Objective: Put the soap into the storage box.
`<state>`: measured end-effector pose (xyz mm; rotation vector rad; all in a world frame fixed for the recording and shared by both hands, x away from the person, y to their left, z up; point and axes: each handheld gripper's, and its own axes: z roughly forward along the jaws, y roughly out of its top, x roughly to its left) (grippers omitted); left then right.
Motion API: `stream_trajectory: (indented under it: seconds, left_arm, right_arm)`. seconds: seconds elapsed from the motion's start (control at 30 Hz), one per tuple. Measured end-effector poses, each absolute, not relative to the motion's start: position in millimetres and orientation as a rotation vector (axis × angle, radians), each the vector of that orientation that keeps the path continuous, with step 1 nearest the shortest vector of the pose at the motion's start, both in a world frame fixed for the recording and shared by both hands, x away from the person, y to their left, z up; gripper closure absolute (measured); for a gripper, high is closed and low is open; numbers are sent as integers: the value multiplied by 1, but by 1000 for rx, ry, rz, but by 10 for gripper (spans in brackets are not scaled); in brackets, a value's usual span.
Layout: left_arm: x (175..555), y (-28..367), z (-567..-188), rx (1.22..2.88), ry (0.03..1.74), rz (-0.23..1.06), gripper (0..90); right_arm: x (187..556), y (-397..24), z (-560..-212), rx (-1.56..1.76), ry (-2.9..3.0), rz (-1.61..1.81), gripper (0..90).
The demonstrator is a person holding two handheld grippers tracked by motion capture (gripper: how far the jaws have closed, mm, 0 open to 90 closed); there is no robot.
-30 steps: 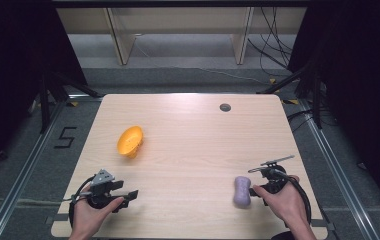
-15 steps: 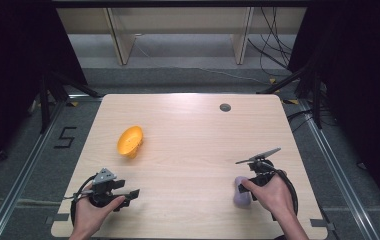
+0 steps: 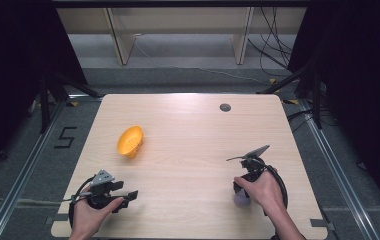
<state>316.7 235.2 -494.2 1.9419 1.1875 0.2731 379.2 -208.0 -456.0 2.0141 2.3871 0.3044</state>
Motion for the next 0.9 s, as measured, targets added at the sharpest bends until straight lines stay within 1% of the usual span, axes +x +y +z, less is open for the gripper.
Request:
stream_trajectory:
  seconds: [0.13,0.63,0.73,0.87,0.9]
  left_arm:
    - [317,236,-495,1940,1186,271,280]
    - [317,234,-496,1929,1186,263,280]
    - [317,235,-496,1932,1191,261,280]
    - [317,235,-496,1940,1192,265,279]
    - [317,235,-496,1940,1191,263,280]
  right_arm:
    - [381,-204,-456,2101,2363,274,370]
    - [385,-200,-462,2139,2354,230,353]
    - [386,-200,-464,2142,2363,217,361]
    - [387,-199,-465,2143,2372,191,388]
    - [387,-199,-466,2139,2372,192,407]
